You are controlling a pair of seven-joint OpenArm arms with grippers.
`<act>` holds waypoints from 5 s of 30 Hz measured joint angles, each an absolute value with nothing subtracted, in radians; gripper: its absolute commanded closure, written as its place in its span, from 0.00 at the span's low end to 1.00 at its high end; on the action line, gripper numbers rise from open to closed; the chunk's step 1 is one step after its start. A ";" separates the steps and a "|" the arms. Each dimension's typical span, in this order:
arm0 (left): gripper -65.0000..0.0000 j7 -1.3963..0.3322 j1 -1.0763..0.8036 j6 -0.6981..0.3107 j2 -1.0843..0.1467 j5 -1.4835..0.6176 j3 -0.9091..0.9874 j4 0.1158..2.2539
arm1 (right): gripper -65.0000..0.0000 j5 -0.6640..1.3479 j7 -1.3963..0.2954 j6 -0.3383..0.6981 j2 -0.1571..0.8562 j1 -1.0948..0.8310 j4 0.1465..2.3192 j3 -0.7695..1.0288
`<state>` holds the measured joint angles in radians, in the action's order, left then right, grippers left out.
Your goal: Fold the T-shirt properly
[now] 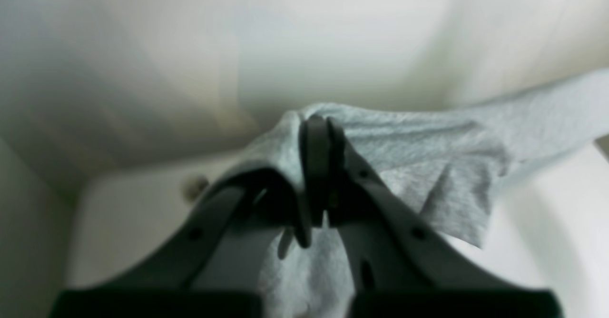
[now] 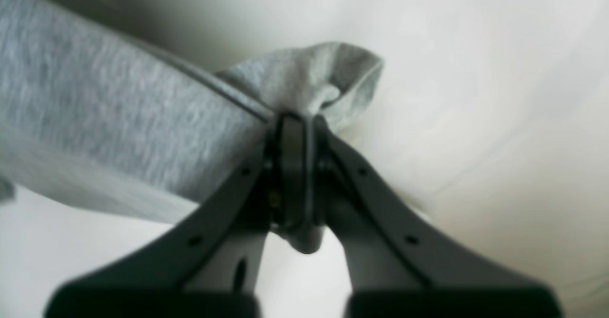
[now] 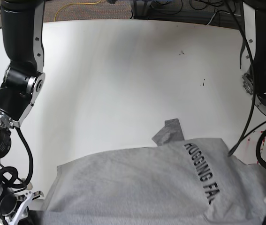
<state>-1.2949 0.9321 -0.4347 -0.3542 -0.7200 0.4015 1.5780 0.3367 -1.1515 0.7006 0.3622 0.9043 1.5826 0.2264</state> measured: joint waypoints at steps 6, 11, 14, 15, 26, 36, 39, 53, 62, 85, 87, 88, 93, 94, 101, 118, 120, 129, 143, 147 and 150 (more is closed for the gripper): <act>1.00 -1.290 1.090 -0.439 -0.410 -0.730 0.369 1.553 | 0.97 0.345 -1.145 0.704 0.383 0.990 1.584 0.174; 1.00 -1.290 1.214 -0.438 -0.440 -0.733 0.336 1.507 | 0.97 0.345 -1.145 0.704 0.389 1.055 1.584 0.145; 1.00 -1.286 1.273 -0.439 -0.442 -0.738 0.330 1.473 | 0.97 0.345 -1.142 0.704 0.413 1.100 1.577 0.102; 1.00 -1.286 1.284 -0.438 -0.442 -0.736 0.329 1.469 | 0.97 0.347 -1.136 0.705 0.422 1.118 1.567 0.087; 1.00 -1.290 1.396 -0.437 -0.442 -0.738 0.328 1.388 | 0.97 0.346 -1.133 0.707 0.460 1.245 1.528 0.019; 1.00 -1.293 1.391 -0.437 -0.440 -0.734 0.326 1.377 | 0.97 0.364 -1.134 0.707 0.480 1.253 1.528 0.000; 1.00 -1.285 1.370 -0.436 -0.441 -0.740 0.321 1.382 | 0.97 0.367 -1.134 0.707 0.493 1.235 1.531 0.003; 1.00 -1.293 1.060 -0.435 -0.437 -0.819 0.320 1.388 | 0.97 0.368 -1.166 0.708 0.503 0.795 1.760 0.160; 1.00 -1.340 0.776 -0.434 -0.433 -0.871 0.363 1.484 | 0.97 0.351 -1.183 0.706 0.430 0.456 1.892 0.292; 1.00 -1.343 0.019 -0.437 -0.412 -0.941 0.548 1.748 | 0.97 0.348 -1.182 0.703 0.294 -0.058 2.014 0.439; 1.00 -1.346 -0.051 -0.435 -0.397 -0.930 0.560 1.753 | 0.97 0.357 -1.185 0.703 0.294 -0.091 2.014 0.451; 1.00 -1.346 -0.081 -0.433 -0.389 -0.927 0.562 1.760 | 0.97 0.374 -1.188 0.704 0.294 -0.111 2.014 0.459; 1.00 -1.348 -0.242 -0.435 -0.379 -0.974 0.628 1.820 | 0.97 0.485 -1.183 0.703 0.292 -0.221 2.015 0.521; 1.00 -1.348 -0.271 -0.435 -0.382 -0.992 0.648 1.829 | 0.97 0.497 -1.184 0.705 0.294 -0.244 2.014 0.533; 1.00 -1.363 -0.369 -0.435 -0.386 -1.033 0.672 1.833 | 0.97 0.552 -1.188 0.701 0.290 -0.347 2.014 0.550; 1.00 -1.400 0.067 -0.437 -0.412 -1.040 0.580 1.872 | 0.97 0.556 -1.190 0.700 0.347 -0.165 2.014 0.552; 1.00 -1.409 0.136 -0.437 -0.415 -1.030 0.572 1.873 | 0.97 0.556 -1.190 0.700 0.367 -0.128 2.013 0.551; 1.00 -1.423 0.413 -0.435 -0.417 -0.925 0.493 1.873 | 0.97 0.582 -1.188 0.702 0.459 0.087 1.998 0.542; 1.00 -1.427 0.810 -0.435 -0.392 -0.653 0.356 1.787 | 0.97 0.548 -1.261 0.699 0.588 0.444 1.921 0.358; 1.00 -1.426 0.901 -0.436 -0.389 -0.649 0.321 1.732 | 0.97 0.555 -1.259 0.700 0.611 0.513 1.892 0.306; 1.00 -1.424 0.953 -0.435 -0.395 -0.640 0.314 1.706 | 0.97 0.543 -1.261 0.700 0.621 0.542 1.886 0.300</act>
<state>-1.4239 0.9527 -0.4347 -0.3946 -0.6395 0.3141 1.7061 0.5434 -1.2613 0.7002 0.6209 0.5419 1.8858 0.3004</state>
